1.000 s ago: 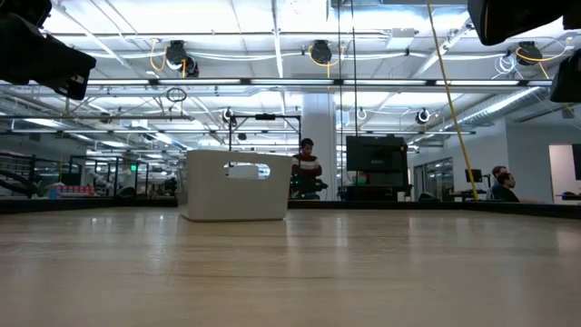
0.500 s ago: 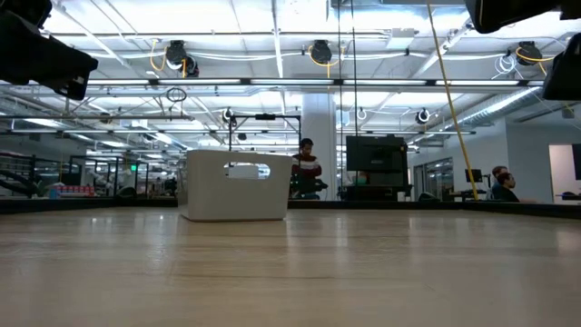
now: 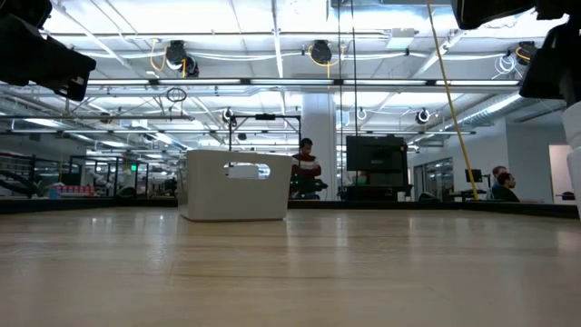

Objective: Pick and place pill bottles into a basket
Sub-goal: Put the white pill bottle into the gray bin

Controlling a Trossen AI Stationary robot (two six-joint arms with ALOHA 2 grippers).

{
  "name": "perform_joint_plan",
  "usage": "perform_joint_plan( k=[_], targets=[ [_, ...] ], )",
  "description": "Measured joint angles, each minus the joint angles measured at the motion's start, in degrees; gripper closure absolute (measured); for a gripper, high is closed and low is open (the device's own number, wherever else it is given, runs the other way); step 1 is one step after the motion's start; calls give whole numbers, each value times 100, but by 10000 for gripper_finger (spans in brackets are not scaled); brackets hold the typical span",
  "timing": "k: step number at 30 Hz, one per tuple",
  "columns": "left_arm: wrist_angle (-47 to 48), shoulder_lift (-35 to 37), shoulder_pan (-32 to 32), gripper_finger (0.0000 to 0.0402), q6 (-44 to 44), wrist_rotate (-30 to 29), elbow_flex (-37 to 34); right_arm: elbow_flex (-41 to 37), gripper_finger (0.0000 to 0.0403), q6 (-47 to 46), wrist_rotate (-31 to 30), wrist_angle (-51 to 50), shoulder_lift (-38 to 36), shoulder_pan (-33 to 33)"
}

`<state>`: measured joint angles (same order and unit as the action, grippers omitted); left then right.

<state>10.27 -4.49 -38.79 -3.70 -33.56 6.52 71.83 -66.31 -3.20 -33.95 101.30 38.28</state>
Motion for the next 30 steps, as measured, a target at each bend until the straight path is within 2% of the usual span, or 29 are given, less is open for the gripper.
perform_joint_plan(
  k=[7, 14, 19, 30],
  targets=[
    [22, 0, -2, 398, -6, 0, -2, 0, 252, 181, -20, -7, 2, -59],
    [20, 0, -1, 369, -26, 0, 0, -2, 250, 605, -149, 4, 7, -257],
    [19, 0, 0, 363, -24, 0, 0, -11, 252, 1115, -148, 213, 18, -482],
    [20, 2, 0, 390, -22, 0, 0, -11, 251, 2190, -146, 691, -33, -984]
  ],
)
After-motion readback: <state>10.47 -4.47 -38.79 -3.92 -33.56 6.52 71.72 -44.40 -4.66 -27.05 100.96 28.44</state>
